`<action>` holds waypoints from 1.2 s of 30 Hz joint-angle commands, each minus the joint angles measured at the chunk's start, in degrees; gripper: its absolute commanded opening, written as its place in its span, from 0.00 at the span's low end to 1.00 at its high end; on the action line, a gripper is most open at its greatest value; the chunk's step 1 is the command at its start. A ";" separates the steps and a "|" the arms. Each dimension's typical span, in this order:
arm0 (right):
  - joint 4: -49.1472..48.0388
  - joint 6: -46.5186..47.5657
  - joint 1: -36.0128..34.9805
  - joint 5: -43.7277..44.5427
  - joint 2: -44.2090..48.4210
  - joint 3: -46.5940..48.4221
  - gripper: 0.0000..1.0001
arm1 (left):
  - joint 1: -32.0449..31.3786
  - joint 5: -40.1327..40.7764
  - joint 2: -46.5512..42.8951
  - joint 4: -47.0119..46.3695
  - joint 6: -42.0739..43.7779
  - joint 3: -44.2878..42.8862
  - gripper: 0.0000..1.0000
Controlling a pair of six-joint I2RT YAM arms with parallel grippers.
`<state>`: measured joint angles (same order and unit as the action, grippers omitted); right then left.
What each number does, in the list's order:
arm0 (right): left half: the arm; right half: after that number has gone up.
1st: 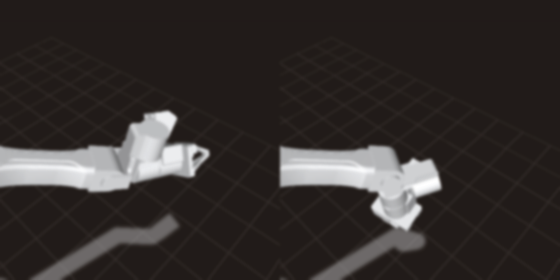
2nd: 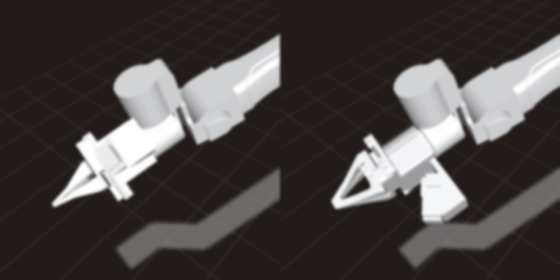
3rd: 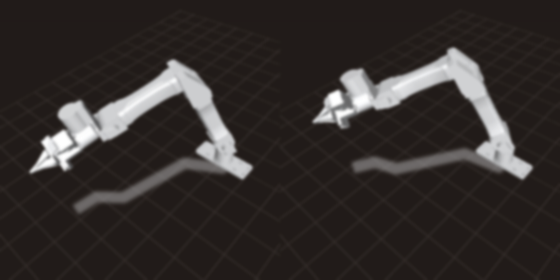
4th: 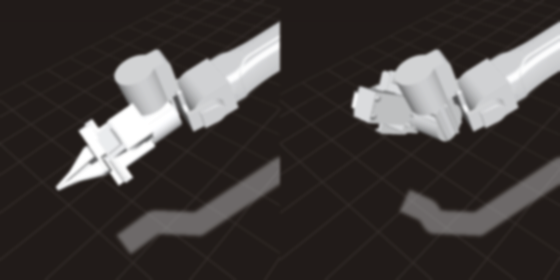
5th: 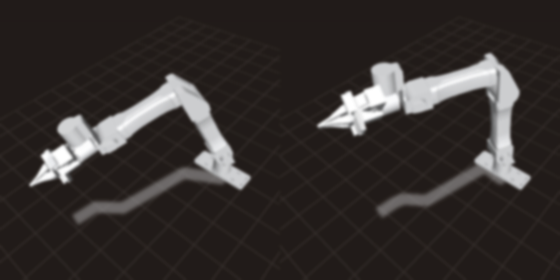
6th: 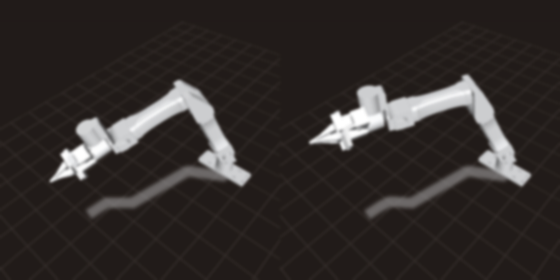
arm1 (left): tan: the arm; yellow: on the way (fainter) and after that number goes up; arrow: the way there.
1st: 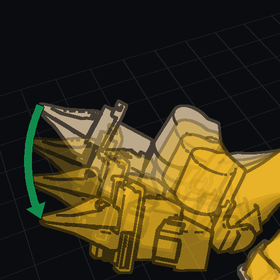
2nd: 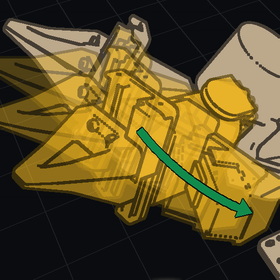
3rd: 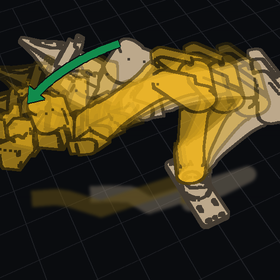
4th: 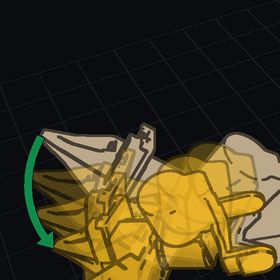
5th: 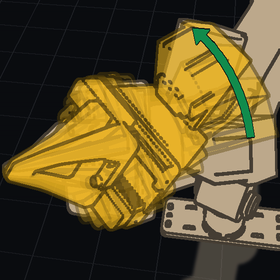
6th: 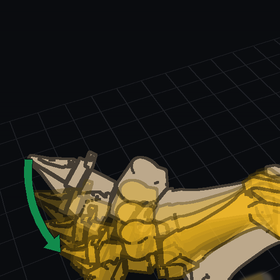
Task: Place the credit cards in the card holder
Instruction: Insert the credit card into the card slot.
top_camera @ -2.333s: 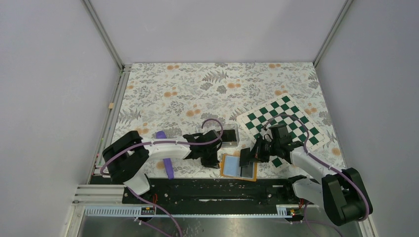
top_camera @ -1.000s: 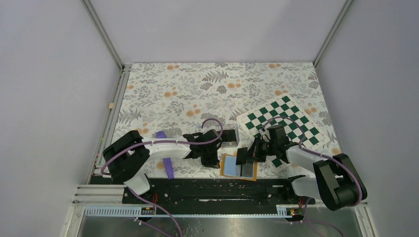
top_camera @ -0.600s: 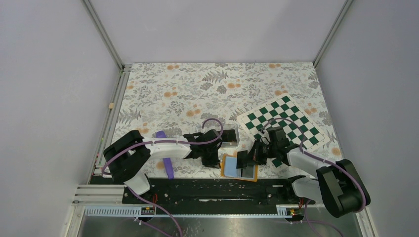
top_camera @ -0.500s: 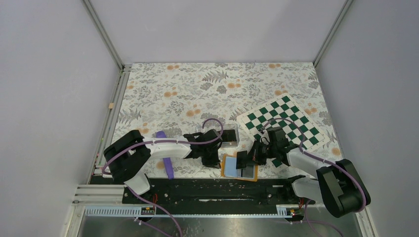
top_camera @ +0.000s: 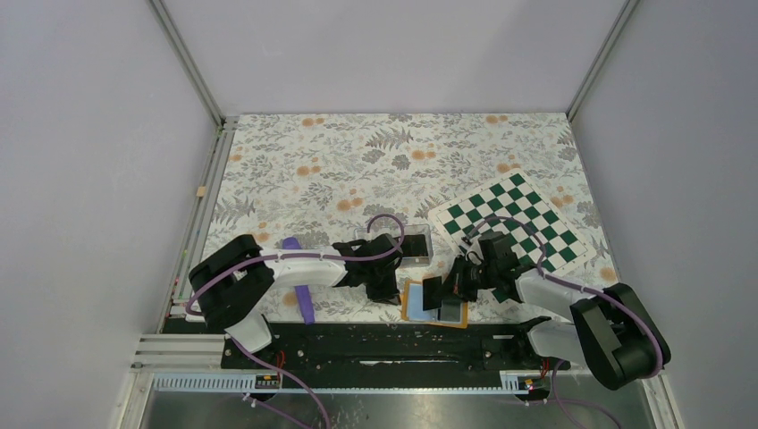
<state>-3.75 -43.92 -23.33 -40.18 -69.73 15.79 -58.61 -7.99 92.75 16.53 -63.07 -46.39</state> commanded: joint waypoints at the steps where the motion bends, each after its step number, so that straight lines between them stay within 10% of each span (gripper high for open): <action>1: 5.30 0.03 -0.75 2.45 4.11 -0.81 0.00 | -0.01 1.05 1.88 -1.16 -0.65 0.06 0.00; 36: 14.69 3.86 1.88 10.93 12.46 5.09 0.00 | 0.07 0.93 2.51 -0.63 -0.83 0.47 0.00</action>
<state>10.09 -40.93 -21.93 -30.44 -58.98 18.83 -58.61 -8.67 93.43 14.81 -63.75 -46.35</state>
